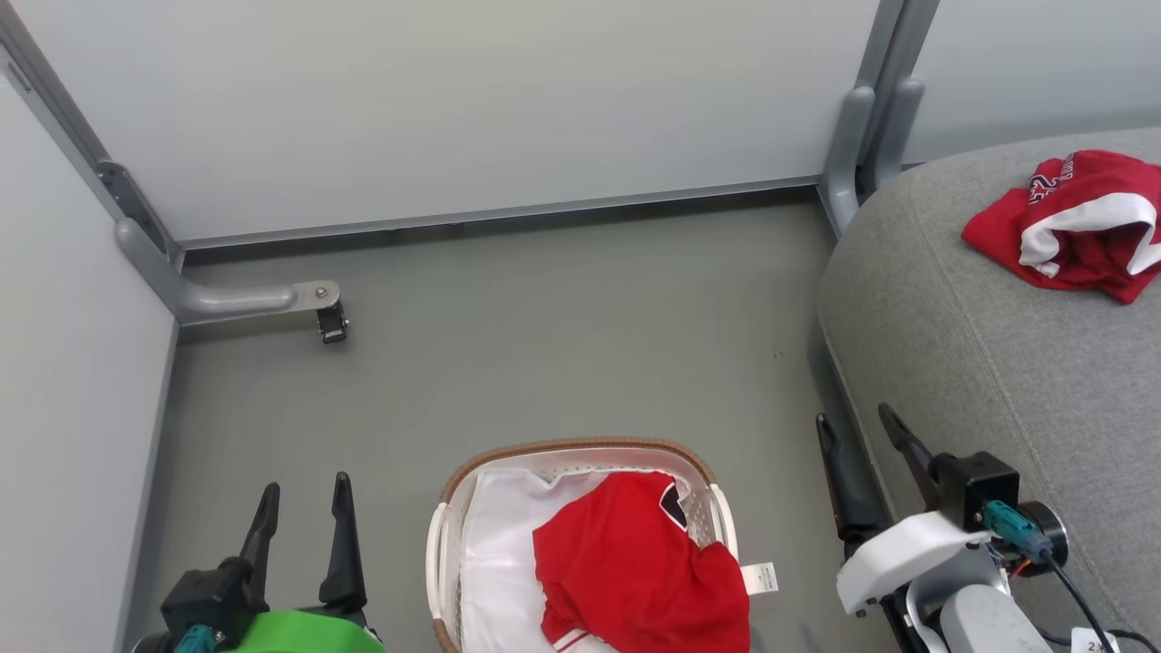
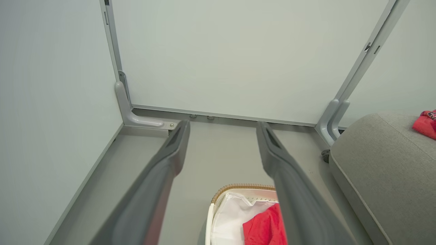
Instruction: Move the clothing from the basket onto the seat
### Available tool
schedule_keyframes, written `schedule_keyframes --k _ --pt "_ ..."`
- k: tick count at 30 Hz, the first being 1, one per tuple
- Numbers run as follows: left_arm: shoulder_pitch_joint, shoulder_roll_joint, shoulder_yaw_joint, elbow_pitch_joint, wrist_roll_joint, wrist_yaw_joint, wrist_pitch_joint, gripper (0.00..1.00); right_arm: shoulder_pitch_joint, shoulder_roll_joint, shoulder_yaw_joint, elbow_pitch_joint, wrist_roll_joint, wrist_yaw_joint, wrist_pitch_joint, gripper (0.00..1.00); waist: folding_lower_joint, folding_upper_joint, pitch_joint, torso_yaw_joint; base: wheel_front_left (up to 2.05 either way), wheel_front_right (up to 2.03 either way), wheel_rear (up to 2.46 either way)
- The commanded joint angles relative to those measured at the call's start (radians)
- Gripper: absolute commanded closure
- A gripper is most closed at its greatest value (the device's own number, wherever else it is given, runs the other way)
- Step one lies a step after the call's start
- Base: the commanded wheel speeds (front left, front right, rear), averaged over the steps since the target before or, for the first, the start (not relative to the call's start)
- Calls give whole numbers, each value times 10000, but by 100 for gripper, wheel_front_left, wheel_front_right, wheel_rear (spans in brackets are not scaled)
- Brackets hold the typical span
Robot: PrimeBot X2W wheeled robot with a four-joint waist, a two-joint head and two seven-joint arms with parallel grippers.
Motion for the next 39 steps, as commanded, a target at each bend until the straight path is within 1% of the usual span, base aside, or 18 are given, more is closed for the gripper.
schedule_keyframes --k 1,7,17,31,39 --pt "131 -5 91 35 55 -73 -8 0 199 -37 -32 -120 35 -14 -50 0 1 0 -85 66 0 0 0" --pt "127 -90 203 172 180 -273 -8 0 572 -37 -139 -289 196 -14 -49 0 1 0 -251 114 0 0 0" --pt "158 -202 326 412 322 -450 -8 0 729 -36 -142 -336 232 -14 -49 0 1 0 -388 108 0 0 0" --pt "124 -256 375 509 429 -550 -8 0 692 -35 -55 -331 299 -14 -51 0 1 0 -335 57 0 0 0" --pt "-227 -228 316 533 489 -602 -8 0 456 -35 -116 -440 220 -14 -51 0 1 0 9 26 0 0 0"
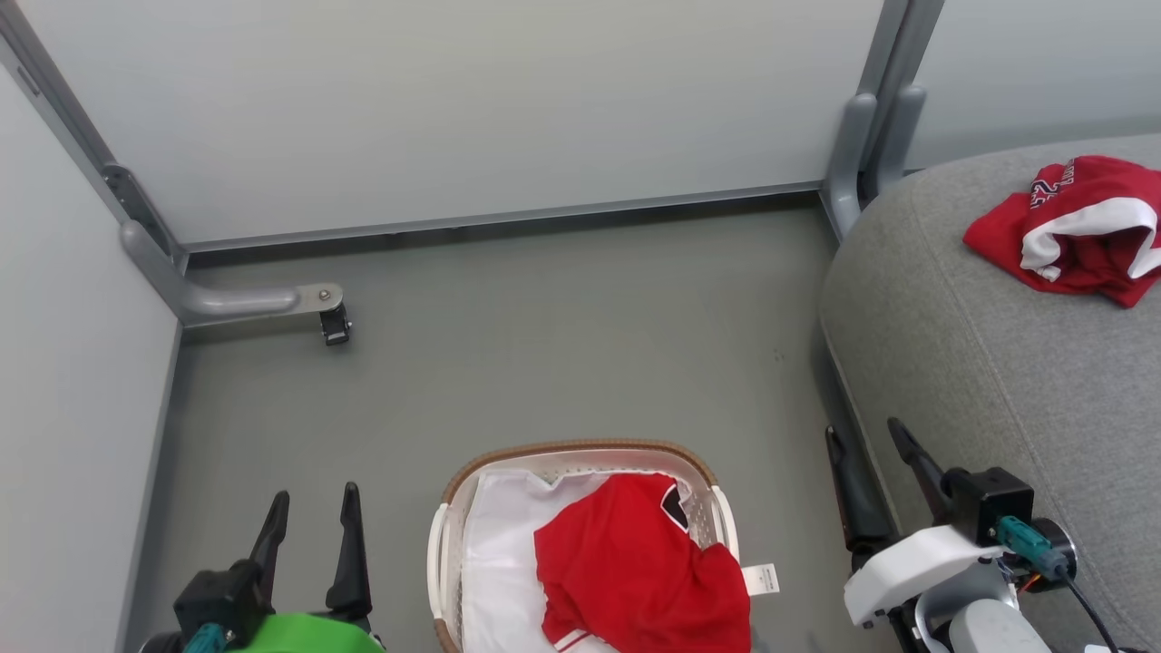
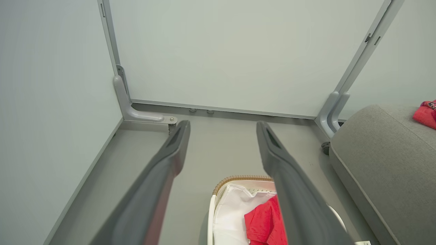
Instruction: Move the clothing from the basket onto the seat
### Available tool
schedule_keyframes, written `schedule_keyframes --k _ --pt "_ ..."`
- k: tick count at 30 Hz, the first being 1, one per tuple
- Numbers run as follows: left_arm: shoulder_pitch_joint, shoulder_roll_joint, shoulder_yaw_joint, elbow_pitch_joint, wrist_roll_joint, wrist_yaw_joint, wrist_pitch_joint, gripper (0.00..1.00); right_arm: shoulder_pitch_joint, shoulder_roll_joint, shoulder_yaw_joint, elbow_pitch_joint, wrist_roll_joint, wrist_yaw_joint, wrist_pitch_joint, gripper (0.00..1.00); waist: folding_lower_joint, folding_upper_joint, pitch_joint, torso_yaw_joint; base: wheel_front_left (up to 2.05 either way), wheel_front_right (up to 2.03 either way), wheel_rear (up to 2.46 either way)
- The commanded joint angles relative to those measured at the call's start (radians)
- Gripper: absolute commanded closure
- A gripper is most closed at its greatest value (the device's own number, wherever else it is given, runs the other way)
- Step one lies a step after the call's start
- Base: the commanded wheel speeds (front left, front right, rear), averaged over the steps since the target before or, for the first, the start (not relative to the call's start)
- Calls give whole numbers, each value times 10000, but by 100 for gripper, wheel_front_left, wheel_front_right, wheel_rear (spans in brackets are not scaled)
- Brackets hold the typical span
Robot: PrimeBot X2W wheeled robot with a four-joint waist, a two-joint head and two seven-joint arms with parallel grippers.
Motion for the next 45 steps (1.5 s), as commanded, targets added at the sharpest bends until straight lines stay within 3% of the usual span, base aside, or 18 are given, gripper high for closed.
schedule_keyframes --k 1,13,24,32,45 --pt "-348 55 -18 0 108 -73 -8 0 -125 -35 -68 -78 -65 -14 -51 0 0 0 205 -18 0 0 0" --pt "-2776 197 -872 534 694 -342 228 0 -1115 -38 -1058 -792 -474 -14 -50 0 0 0 1926 -294 0 0 0" --pt "-5418 29 -2802 2546 1044 -669 790 0 -2349 -33 -1273 -1922 -462 -14 -50 0 0 0 4221 -884 0 0 0" --pt "-6804 -35 -4045 4237 221 -685 1074 0 -3202 -30 -1093 -2854 -370 -14 -50 0 0 0 5813 -1439 0 0 0" --pt "-8096 381 -5112 6358 -371 -688 1872 0 -4251 -27 -309 -3521 96 -14 -50 0 0 0 7659 -2526 0 0 0"
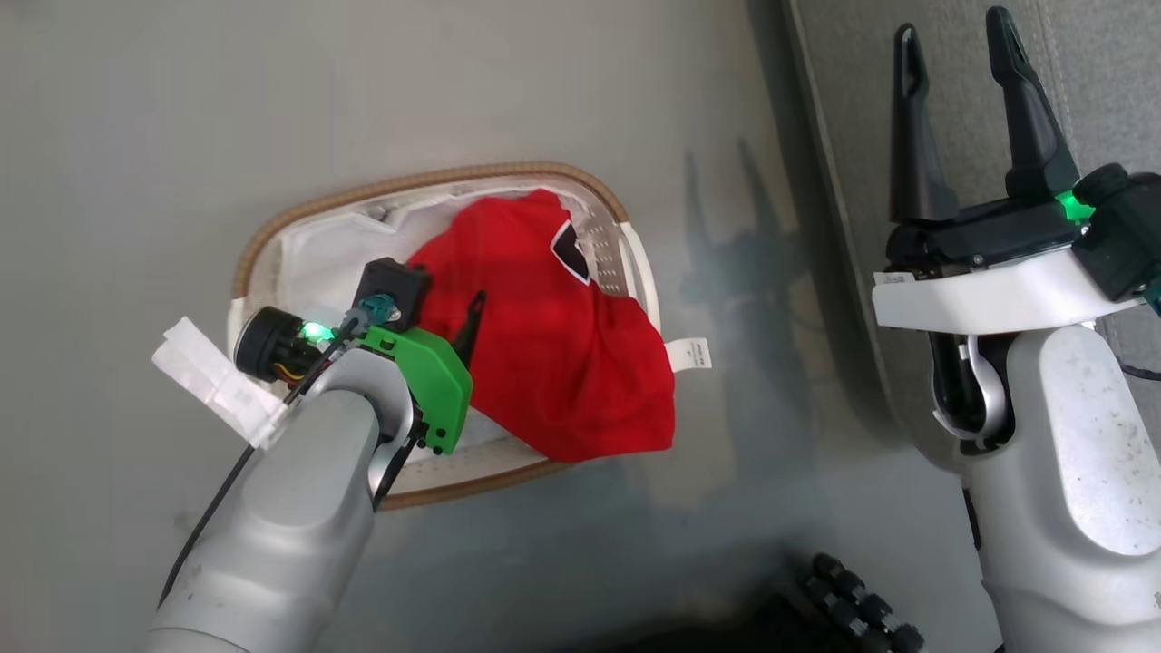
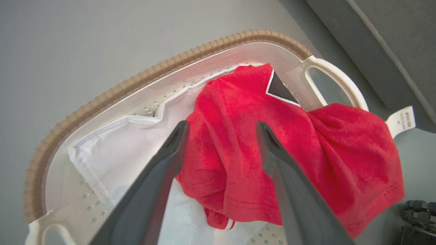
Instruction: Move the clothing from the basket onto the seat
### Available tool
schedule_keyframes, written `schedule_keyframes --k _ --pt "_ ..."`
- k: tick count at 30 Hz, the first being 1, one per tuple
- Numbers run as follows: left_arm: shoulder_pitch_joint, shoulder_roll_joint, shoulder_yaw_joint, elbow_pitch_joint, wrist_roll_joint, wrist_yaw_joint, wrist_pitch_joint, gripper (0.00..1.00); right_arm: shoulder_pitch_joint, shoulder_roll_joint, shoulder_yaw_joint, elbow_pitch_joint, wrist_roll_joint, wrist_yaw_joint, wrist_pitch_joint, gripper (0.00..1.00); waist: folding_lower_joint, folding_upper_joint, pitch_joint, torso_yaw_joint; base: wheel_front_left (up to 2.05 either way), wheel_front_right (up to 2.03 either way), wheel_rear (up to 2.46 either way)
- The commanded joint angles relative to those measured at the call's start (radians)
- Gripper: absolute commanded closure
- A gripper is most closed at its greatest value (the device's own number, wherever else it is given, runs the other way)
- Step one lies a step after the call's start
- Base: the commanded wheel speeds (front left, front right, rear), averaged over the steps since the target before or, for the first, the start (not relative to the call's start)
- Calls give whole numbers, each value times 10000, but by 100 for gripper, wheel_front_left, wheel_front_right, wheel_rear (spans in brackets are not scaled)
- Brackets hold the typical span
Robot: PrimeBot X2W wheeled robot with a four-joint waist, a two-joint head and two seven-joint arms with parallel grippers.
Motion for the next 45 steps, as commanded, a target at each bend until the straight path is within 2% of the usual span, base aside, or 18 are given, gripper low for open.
schedule_keyframes --k 1,9,14,23,24,25,26,27,28,29,30,31,45 --pt "-238 143 -93 127 -70 -21 70 0 -136 -19 38 -68 97 -14 -48 0 -2 0 881 -734 0 0 0" --pt "-463 251 -306 845 -421 -21 370 0 -266 -22 301 -129 156 -14 -48 0 -2 0 1248 -920 0 0 0" --pt "-596 342 -127 1314 -594 173 453 0 -396 -22 440 -224 200 -14 -48 0 -2 0 1365 -1020 0 0 0" --pt "-695 370 -201 1681 -810 86 506 0 -340 -22 712 -352 337 -14 -48 0 -2 0 1531 -1200 0 0 0" --pt "-702 369 -218 1700 -842 83 488 11 -334 -22 718 -349 356 -14 -48 0 -2 0 1538 -1207 0 0 0" --pt "-707 372 -236 1716 -862 73 507 17 -335 -22 724 -337 362 -14 -48 0 -2 0 1542 -1213 0 0 0" --pt "-713 369 -280 1741 -867 59 534 32 -350 -22 719 -307 369 -14 -48 0 -2 0 1544 -1215 0 0 0" --pt "-715 365 -308 1749 -872 55 548 38 -357 -22 715 -294 378 -14 -48 0 -2 0 1542 -1213 0 0 0" --pt "-717 355 -351 1767 -887 52 559 55 -371 -22 714 -270 390 -14 -48 0 -2 0 1536 -1210 0 0 0" --pt "-719 348 -378 1778 -904 46 561 65 -382 -22 721 -257 405 -14 -48 0 -2 0 1532 -1207 0 0 0" --pt "-723 342 -404 1792 -927 35 539 93 -393 -22 732 -242 410 -14 -48 0 -2 0 1523 -1200 0 0 0" --pt "-726 338 -424 1787 -930 27 514 100 -398 -22 735 -232 407 -14 -48 0 -2 0 1515 -1194 0 0 0" --pt "-685 117 -927 1446 -1198 -23 -633 100 113 -25 451 382 16 -14 -48 0 -2 0 412 -558 0 0 0"
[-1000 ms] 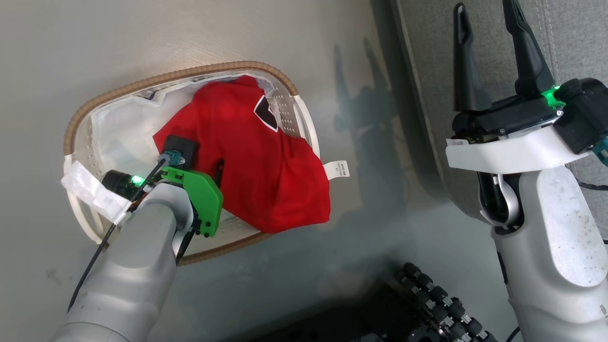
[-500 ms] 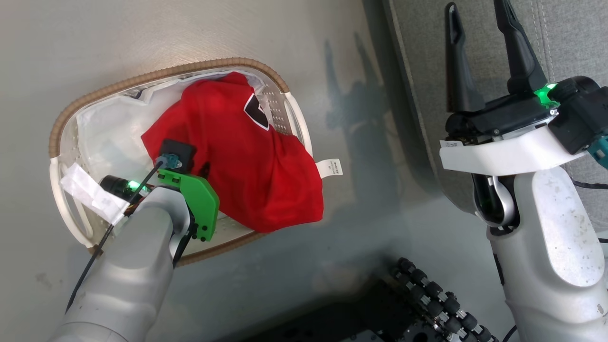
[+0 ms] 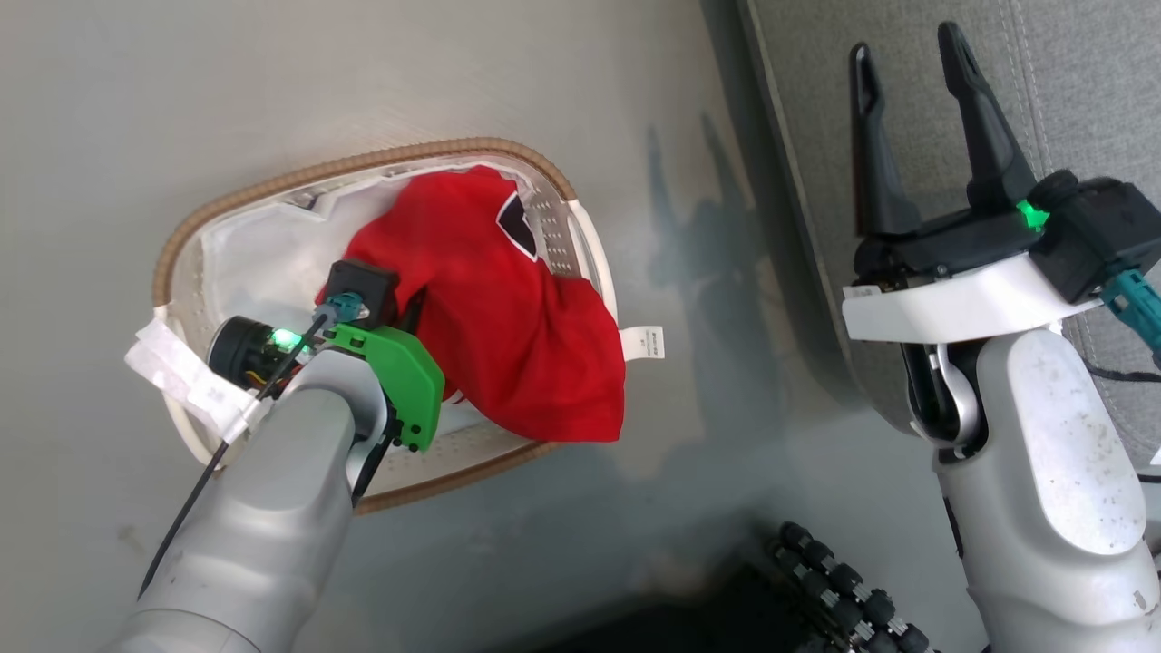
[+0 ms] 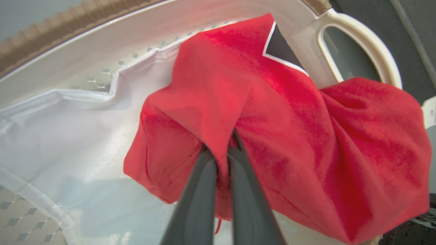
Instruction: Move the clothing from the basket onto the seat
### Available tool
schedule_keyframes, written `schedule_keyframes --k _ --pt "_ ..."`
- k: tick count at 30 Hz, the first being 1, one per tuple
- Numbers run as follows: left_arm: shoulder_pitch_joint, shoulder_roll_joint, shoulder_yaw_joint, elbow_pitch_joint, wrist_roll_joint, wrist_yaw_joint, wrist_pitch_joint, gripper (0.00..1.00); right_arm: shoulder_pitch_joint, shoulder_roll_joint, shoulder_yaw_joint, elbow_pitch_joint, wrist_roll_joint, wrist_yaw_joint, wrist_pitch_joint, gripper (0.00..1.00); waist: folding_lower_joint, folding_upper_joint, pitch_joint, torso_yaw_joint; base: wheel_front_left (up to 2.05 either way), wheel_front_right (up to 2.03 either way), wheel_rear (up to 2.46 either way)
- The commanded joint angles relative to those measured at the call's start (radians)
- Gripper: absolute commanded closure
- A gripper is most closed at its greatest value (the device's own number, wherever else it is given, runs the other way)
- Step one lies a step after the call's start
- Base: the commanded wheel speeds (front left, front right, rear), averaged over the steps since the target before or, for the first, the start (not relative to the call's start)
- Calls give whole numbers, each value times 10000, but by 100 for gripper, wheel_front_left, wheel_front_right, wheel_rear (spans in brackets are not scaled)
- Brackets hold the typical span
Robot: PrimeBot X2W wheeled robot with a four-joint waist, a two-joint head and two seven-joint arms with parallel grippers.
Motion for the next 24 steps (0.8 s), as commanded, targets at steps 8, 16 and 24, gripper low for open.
schedule_keyframes --k 8,16,24 --pt "99 101 -1028 -723 -387 -32 -345 100 655 -32 -310 596 -371 -14 -48 0 0 0 -1507 871 0 0 0" --pt "143 299 -2276 -1473 -667 -34 -499 100 1274 -32 -456 1104 -596 -14 -48 0 0 0 -2876 1435 0 0 0" --pt "-38 462 -3151 -2149 -1240 -33 -387 100 1884 -34 -480 1534 -409 -14 -48 0 0 0 -4277 1818 0 0 0"
